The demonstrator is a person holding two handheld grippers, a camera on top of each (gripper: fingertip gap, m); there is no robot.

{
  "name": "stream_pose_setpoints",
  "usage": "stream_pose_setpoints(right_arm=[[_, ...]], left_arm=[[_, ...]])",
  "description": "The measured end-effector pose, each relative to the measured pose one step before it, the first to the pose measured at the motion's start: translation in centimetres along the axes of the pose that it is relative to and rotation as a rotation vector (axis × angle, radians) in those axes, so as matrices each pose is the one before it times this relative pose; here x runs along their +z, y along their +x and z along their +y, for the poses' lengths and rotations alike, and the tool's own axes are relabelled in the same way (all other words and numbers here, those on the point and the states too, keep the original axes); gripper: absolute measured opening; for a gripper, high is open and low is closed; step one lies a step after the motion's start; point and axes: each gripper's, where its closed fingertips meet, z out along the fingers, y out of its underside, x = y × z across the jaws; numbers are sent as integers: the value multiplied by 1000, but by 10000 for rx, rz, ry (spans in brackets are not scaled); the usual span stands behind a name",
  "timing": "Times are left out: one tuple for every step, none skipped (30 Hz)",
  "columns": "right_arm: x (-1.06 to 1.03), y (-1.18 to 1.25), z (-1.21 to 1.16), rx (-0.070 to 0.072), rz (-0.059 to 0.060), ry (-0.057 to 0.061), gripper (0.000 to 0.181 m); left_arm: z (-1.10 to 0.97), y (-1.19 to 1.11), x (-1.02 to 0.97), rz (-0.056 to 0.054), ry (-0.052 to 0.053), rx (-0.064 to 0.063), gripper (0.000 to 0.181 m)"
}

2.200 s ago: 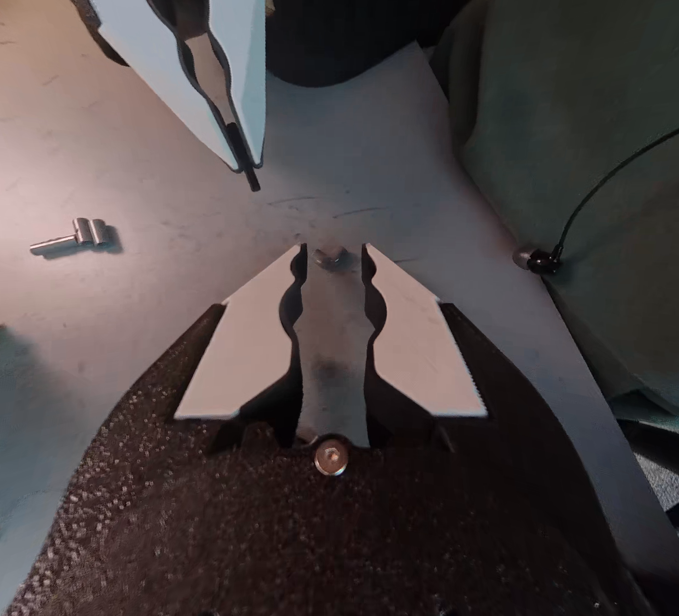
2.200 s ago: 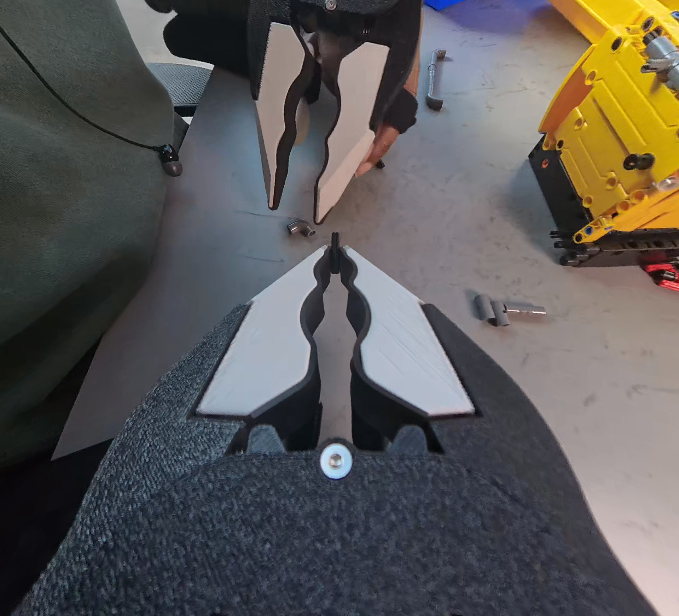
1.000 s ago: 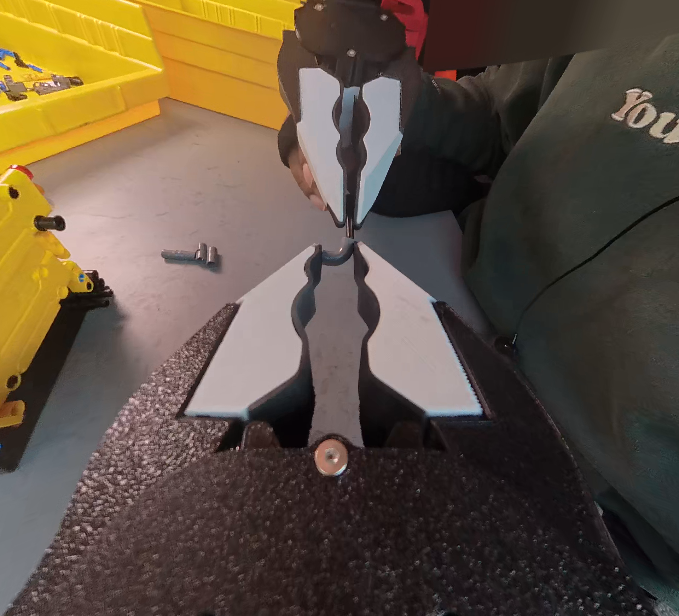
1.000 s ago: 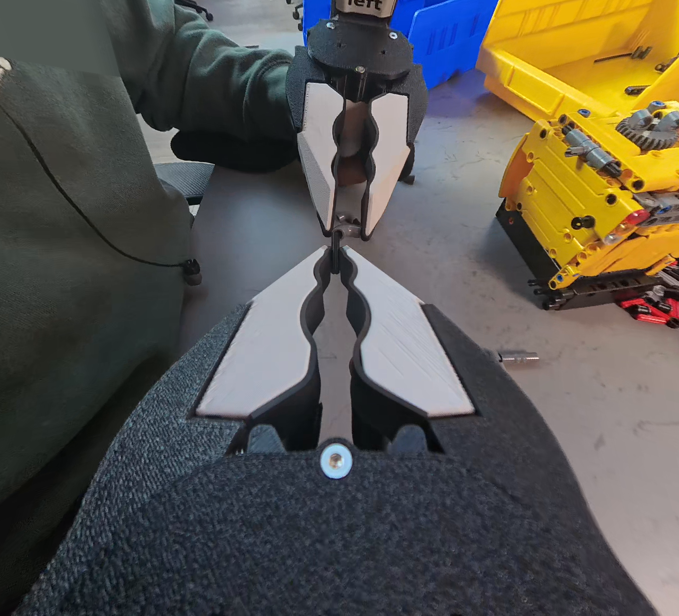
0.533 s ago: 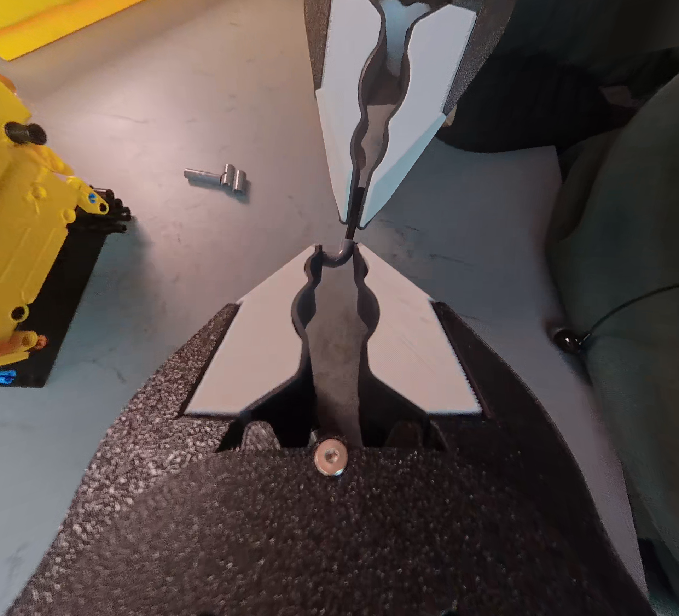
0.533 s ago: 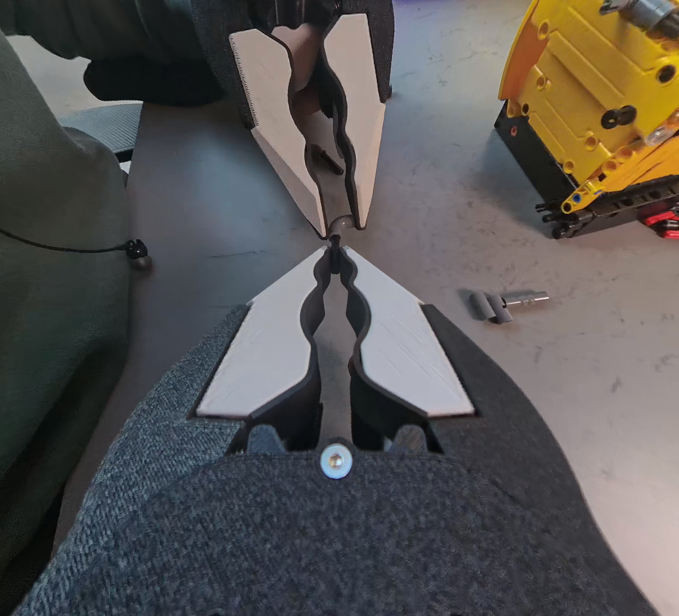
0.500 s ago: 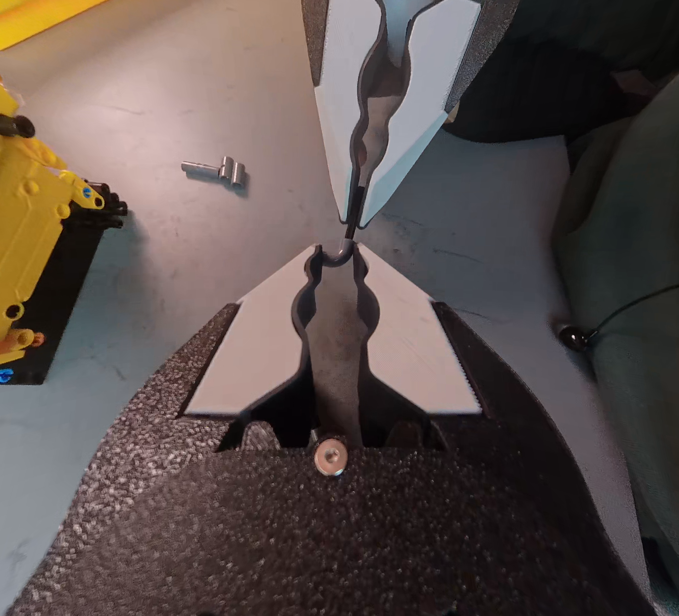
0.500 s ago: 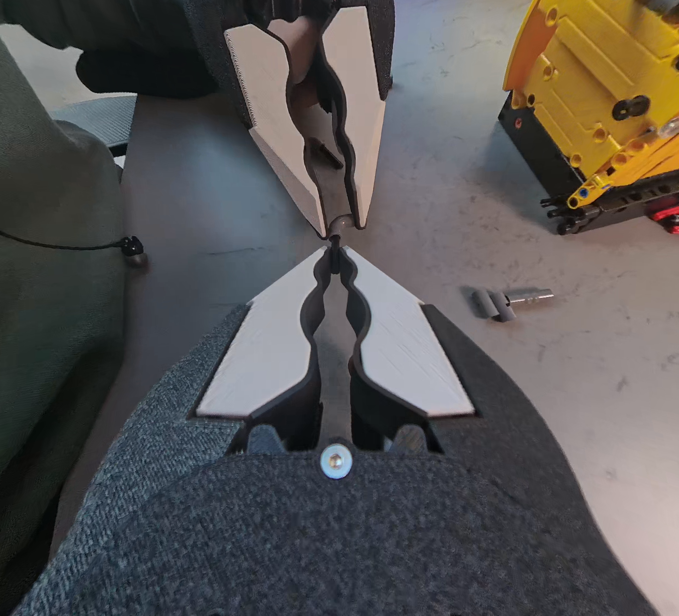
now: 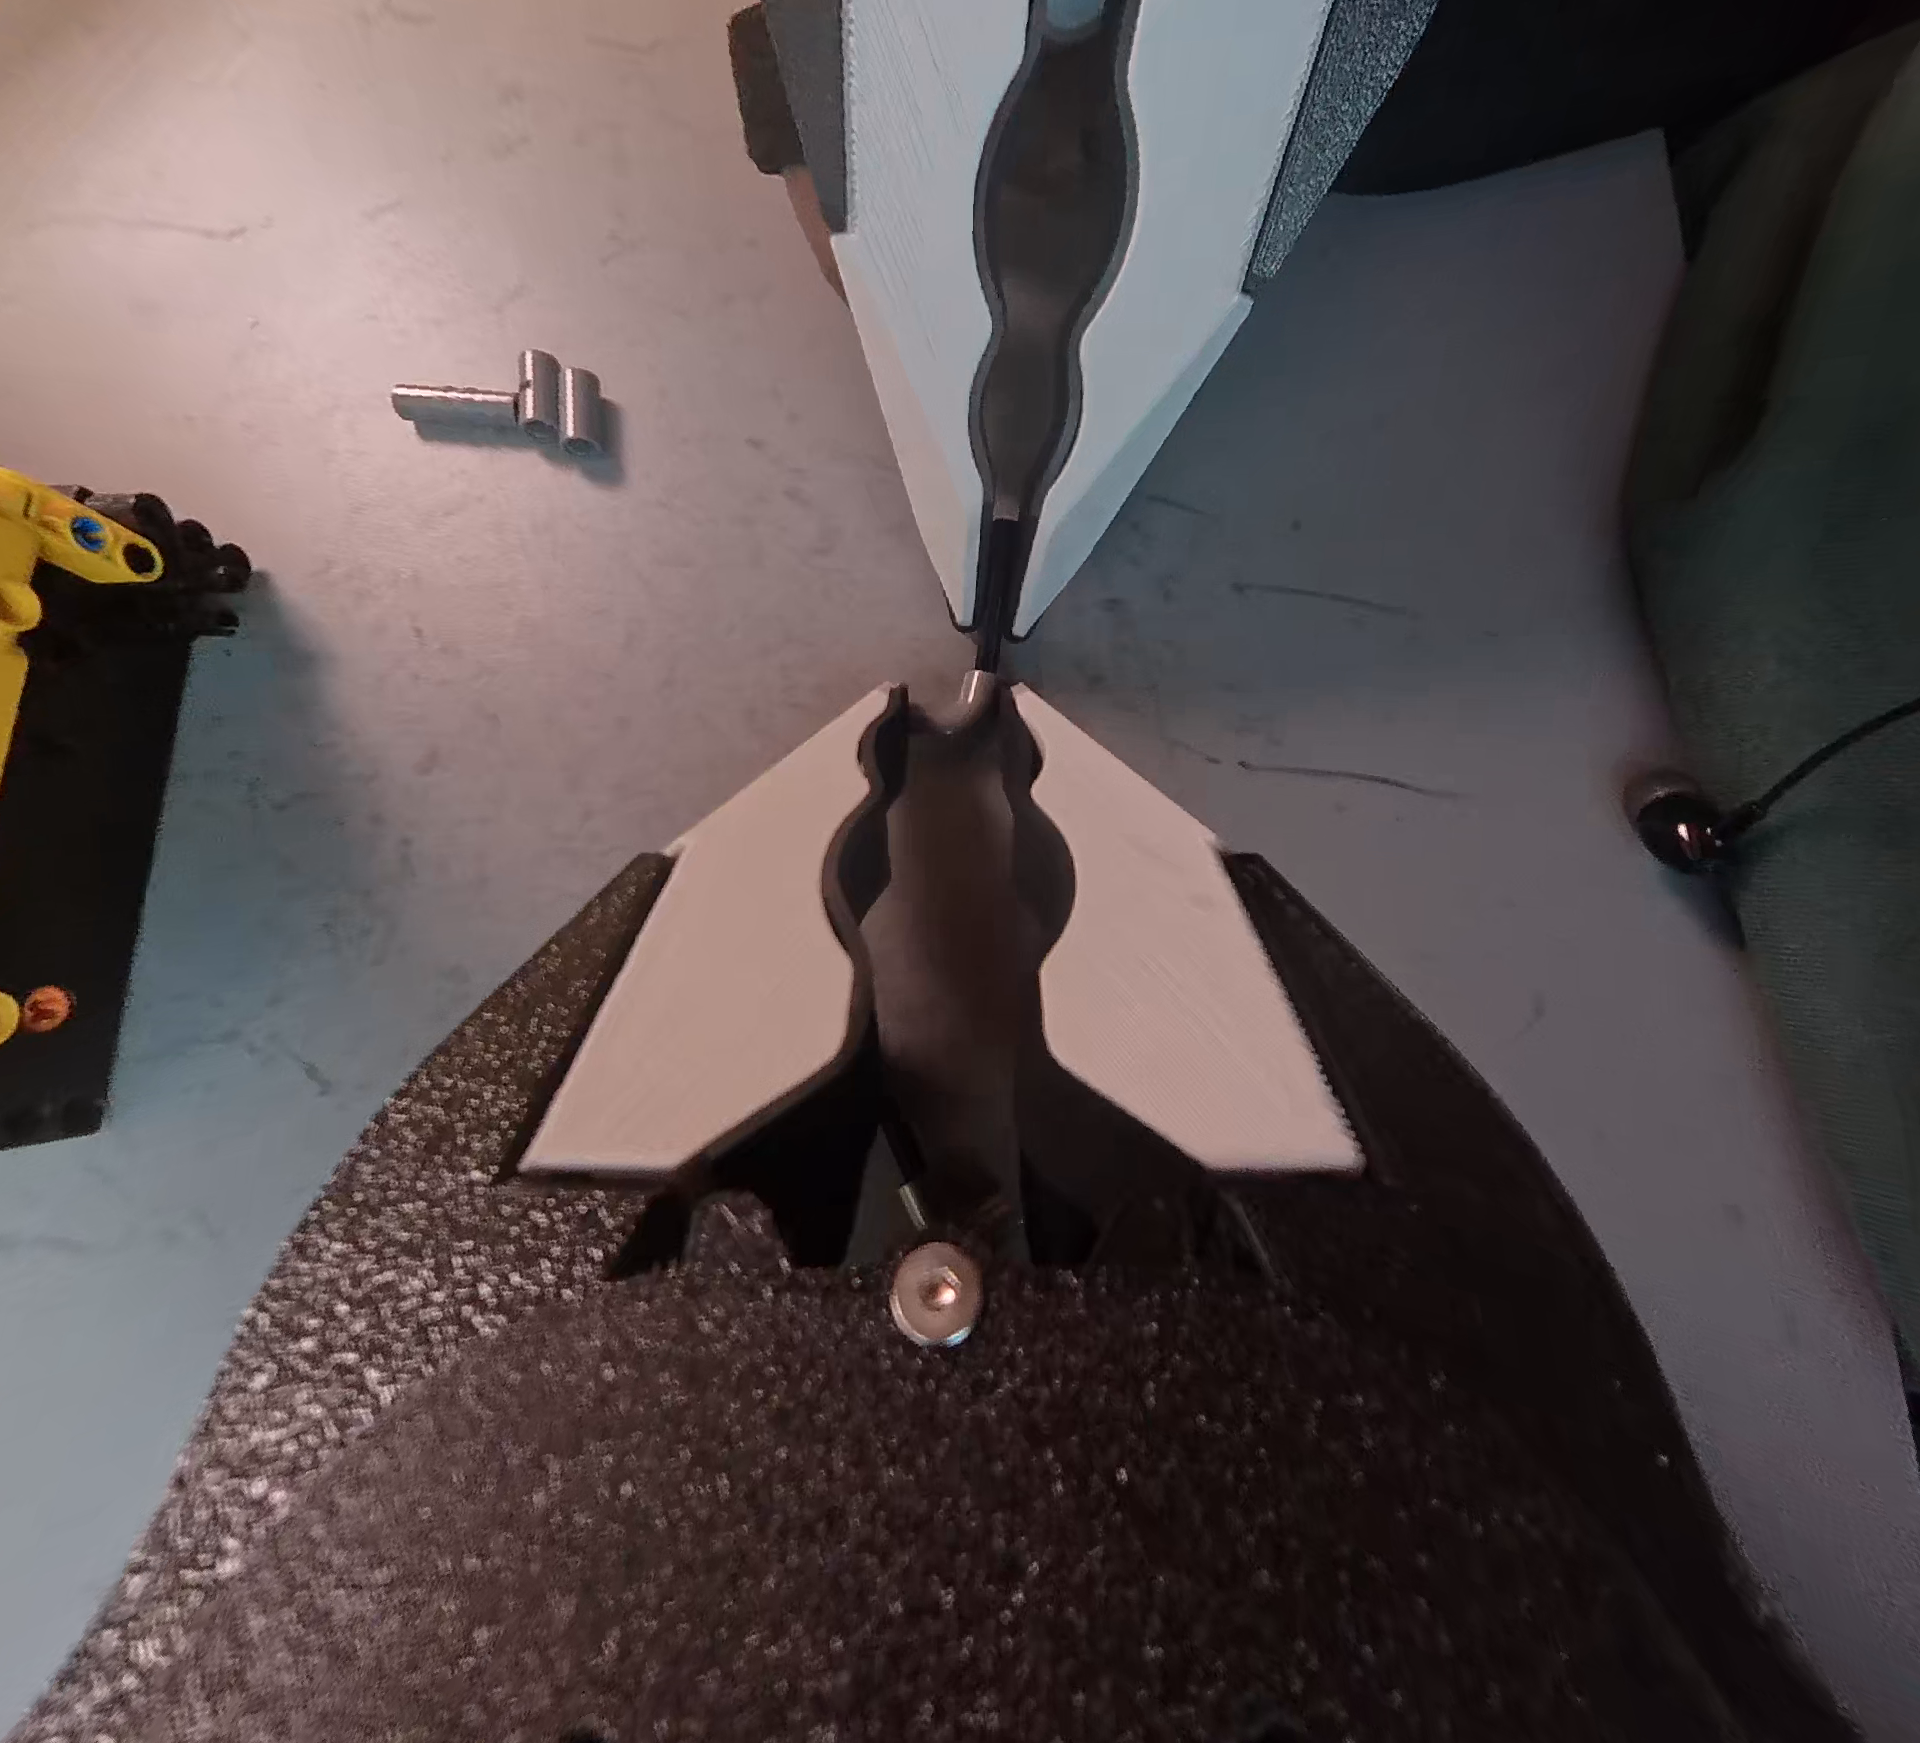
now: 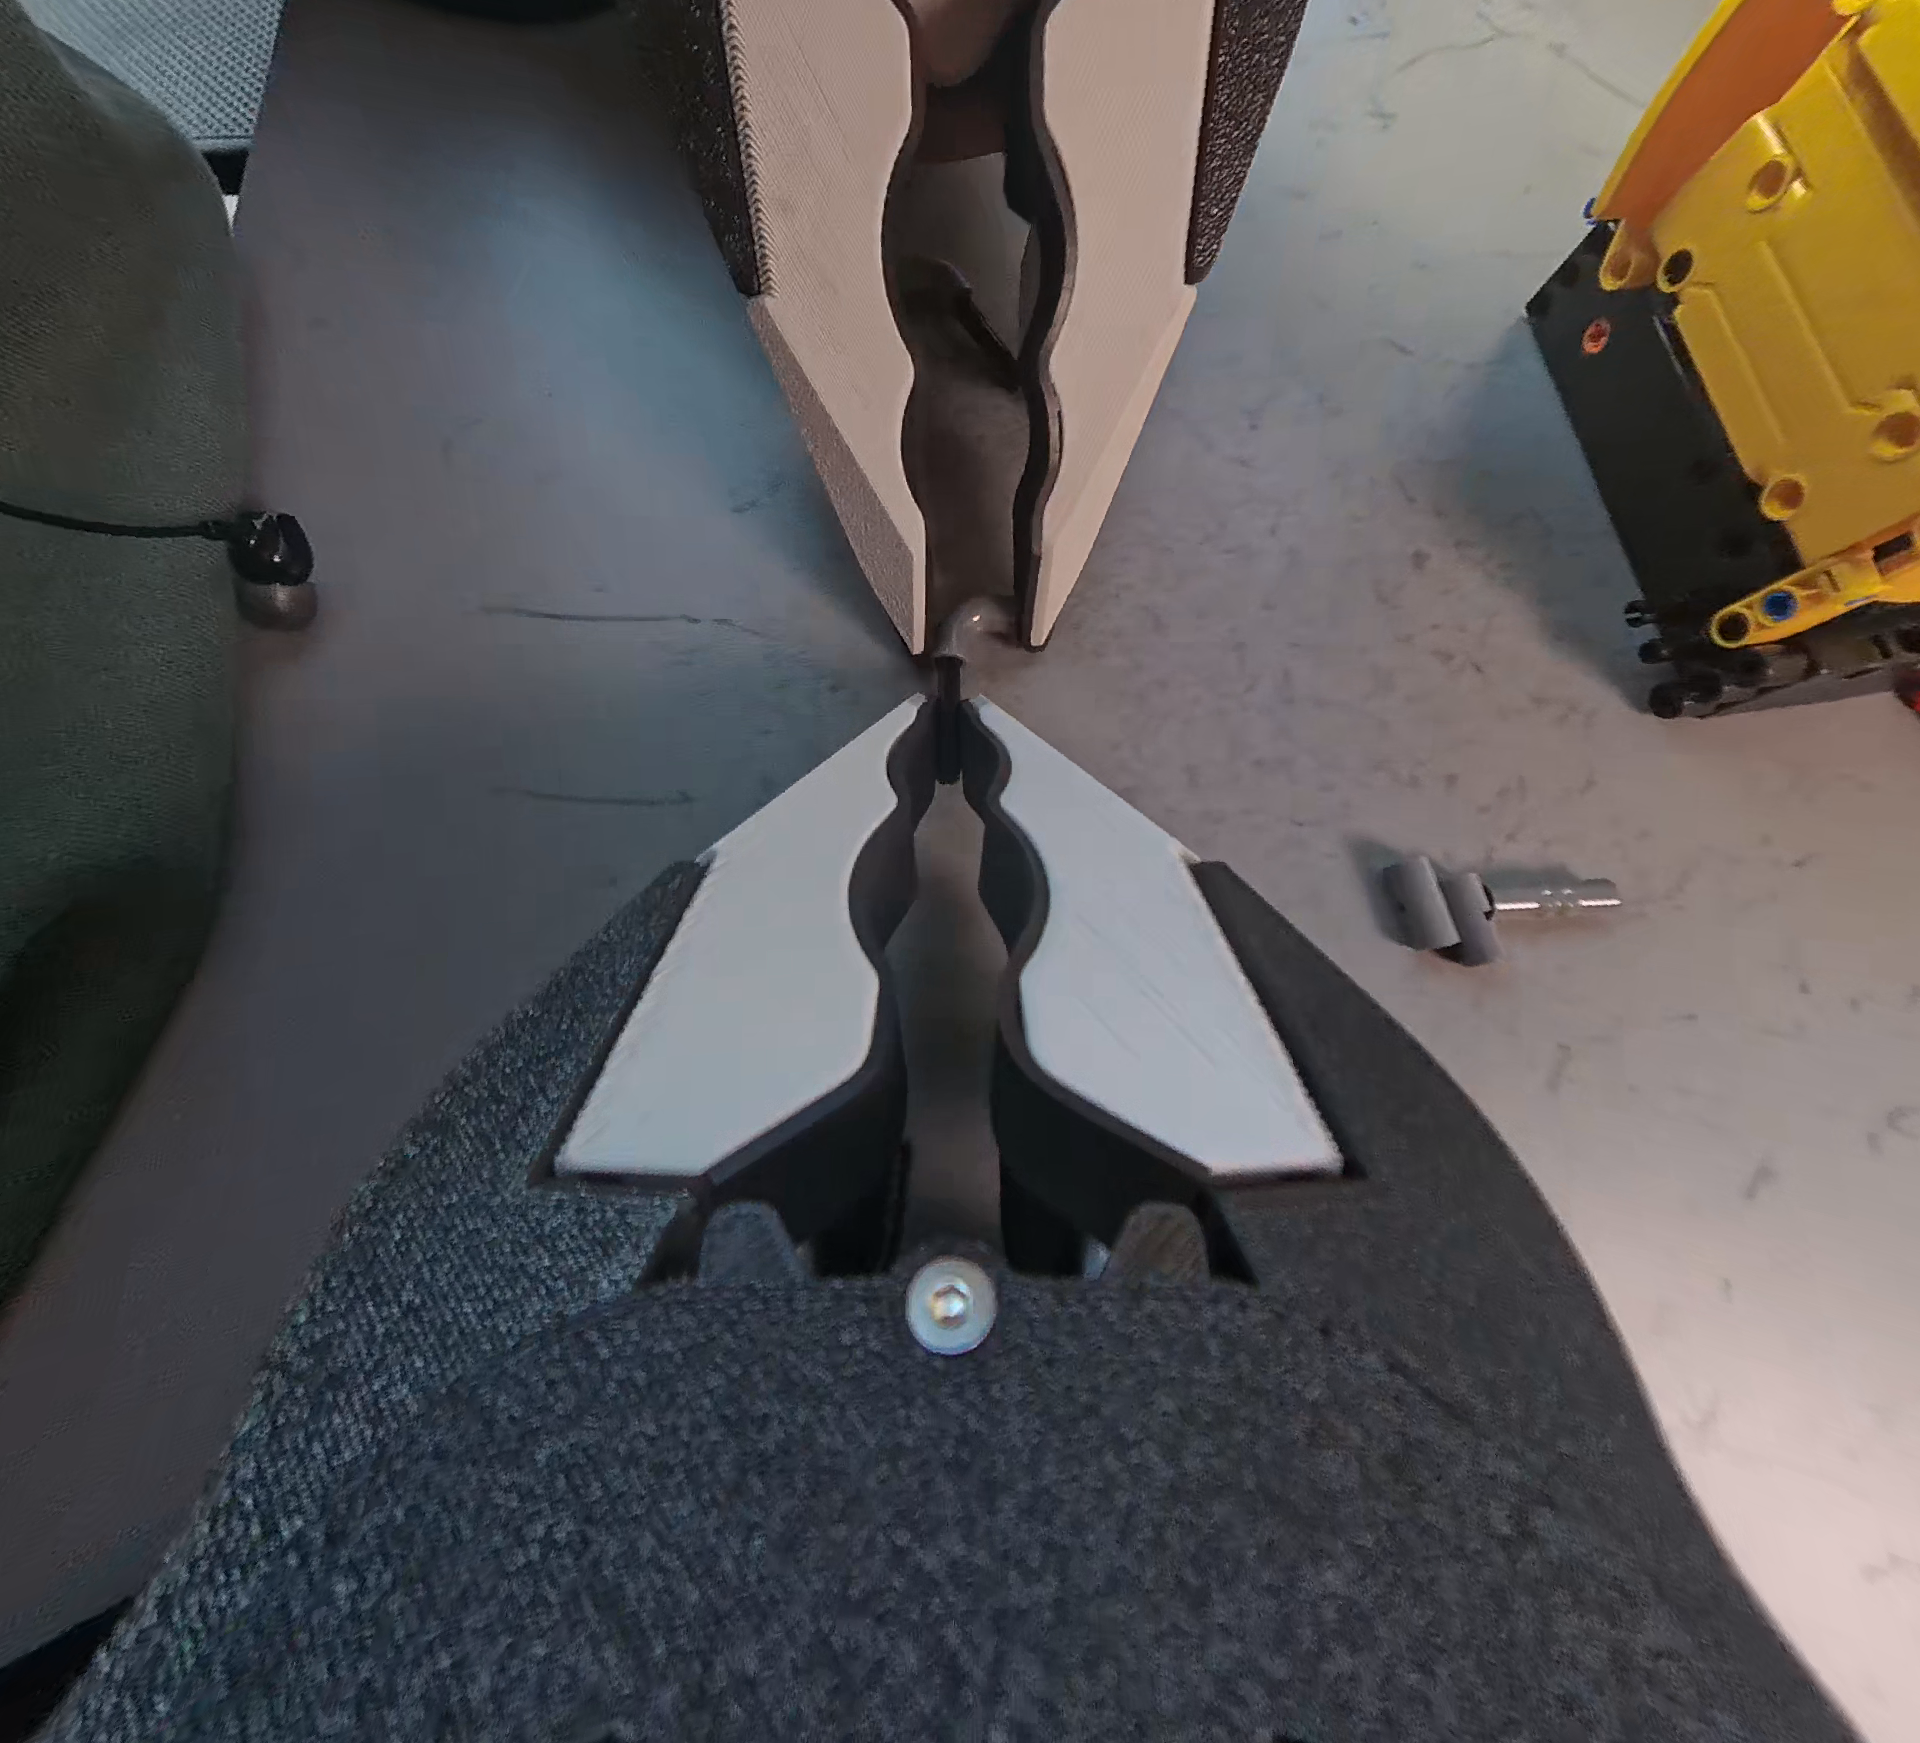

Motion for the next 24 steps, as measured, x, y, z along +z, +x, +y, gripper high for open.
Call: stream_pose_setpoints(right_arm=[[99, -9, 131, -39, 17, -96, 3], [40, -6, 13, -113, 43, -25, 3], [5, -5, 5, -21, 6, 3, 3], [1, -7, 4, 18, -16, -4, 3], [6, -7, -1, 5, -1, -6, 3], [18, 5, -7, 17, 11, -12, 3], [11, -4, -4, 35, 12, -7, 3], [8, 5, -9, 70, 6, -11, 3], [4, -3, 9, 34, 12, -17, 3], [-1, 2, -4, 10, 14, -12, 3], [11, -5, 0, 36, 2, -11, 3], [-1, -10, 5, 7, 2, -7, 3], [0, -4, 6, 25, -11, -6, 3], [7, -15, 2, 32, -29, -7, 3], [-8, -2, 4, 53, -46, -7, 3], [3, -2, -1, 61, -45, -15, 3], [-3, 10, 12, -3, -14, -10, 3], [0, 0, 7, -18, 12, -10, 3], [-2, -5, 3, -23, 14, -22, 4], [0, -2, 7, 3, -1, -28, 4], [-3, -2, -1, 40, -29, -28, 4], [-3, -4, 7, 41, -46, -19, 4], [7, 8, 5, 19, -49, -13, 4], [-2, -14, 2, -5, -51, -18, 4]], left_arm=[[33, -13, 4, -34, -6, 112, 16], [14, -8, -9, -28, -4, 77, 16], [20, -3, -3, -12, -3, 61, 16], [21, 7, -5, 5, -3, 41, 16], [4, 2, -2, 11, -3, 20, 17], [6, -2, -6, 6, -1, 6, 16], [-4, 4, 5, -6, -1, 12, 16], [9, -8, -6, -23, -4, 37, 17], [10, -1, 10, -24, -7, 44, 17], [7, -4, -3, -14, -6, 38, 17], [4, -6, -1, -24, -5, 41, 17], [3, 3, 0, -49, -7, 79, 17], [14, 1, -2, -54, -5, 114, 17], [4, 7, -12, -41, 1, 102, 17], [0, 54, -20, 16, 1, 47, 17], [12, 80, -20, 47, -11, 11, 17], [37, 48, -54, 23, -41, 26, 16], [39, 36, -61, -4, -57, 47, 16], [30, 29, -43, -14, -50, 47, 16], [11, 37, -44, -7, -41, 50, 16], [14, 40, -49, -6, -41, 77, 17], [39, -4, -71, -26, -49, 93, 19], [19, -18, -83, -30, -46, 101, 22], [-12, 60, -86, 22, -19, 106, 24]])
